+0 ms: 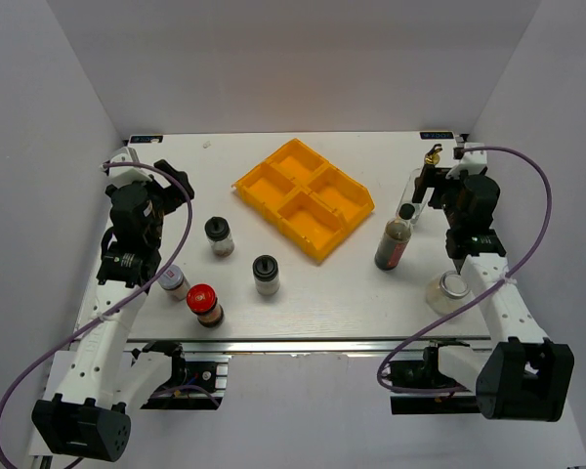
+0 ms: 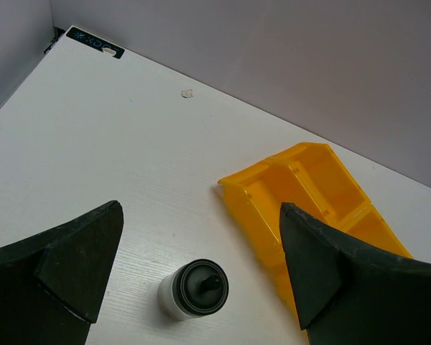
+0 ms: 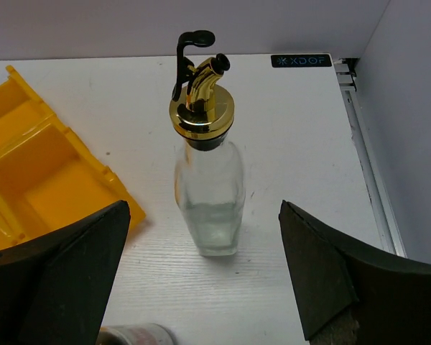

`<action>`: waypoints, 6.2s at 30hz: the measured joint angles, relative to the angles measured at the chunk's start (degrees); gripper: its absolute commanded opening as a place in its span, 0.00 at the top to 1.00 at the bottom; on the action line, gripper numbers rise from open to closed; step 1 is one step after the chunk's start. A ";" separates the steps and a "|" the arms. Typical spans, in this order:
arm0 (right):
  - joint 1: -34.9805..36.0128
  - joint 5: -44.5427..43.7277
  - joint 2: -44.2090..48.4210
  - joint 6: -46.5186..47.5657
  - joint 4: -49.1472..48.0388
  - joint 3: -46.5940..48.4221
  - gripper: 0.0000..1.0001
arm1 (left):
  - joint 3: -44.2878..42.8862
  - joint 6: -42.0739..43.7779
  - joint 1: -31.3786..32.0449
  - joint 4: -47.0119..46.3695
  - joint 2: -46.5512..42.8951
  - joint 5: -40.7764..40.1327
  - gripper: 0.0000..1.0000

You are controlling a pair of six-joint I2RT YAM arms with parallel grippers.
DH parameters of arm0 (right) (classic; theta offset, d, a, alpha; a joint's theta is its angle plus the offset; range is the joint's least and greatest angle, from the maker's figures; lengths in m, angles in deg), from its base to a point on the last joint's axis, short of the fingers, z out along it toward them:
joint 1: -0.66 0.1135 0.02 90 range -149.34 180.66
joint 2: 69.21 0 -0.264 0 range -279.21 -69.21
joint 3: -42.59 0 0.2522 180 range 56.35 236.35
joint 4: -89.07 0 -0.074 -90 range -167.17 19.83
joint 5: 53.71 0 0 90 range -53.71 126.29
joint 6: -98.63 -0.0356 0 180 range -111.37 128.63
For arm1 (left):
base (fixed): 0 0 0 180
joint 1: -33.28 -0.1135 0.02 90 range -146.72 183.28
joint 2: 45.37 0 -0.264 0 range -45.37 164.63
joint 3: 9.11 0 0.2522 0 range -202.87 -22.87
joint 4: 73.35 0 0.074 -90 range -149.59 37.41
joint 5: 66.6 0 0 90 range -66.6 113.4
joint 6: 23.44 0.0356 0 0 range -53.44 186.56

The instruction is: Organize the condiment bottles

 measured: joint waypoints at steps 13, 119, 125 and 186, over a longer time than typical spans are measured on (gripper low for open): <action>0.02 5.22 -12.00 1.44 -9.55 1.73 0.11 | 0.20 0.66 0.00 -0.61 0.59 -0.26 0.02; 6.34 -19.43 -1.31 -17.90 17.29 28.55 0.11 | -5.14 5.42 29.20 -7.82 11.65 31.80 0.02; -8.92 -14.93 2.60 -20.02 29.16 23.12 0.11 | -15.10 12.46 44.76 -8.98 27.50 26.36 0.02; -15.69 -3.34 12.48 -18.12 30.80 11.93 0.11 | -38.64 21.70 32.09 -5.57 32.61 -12.94 1.00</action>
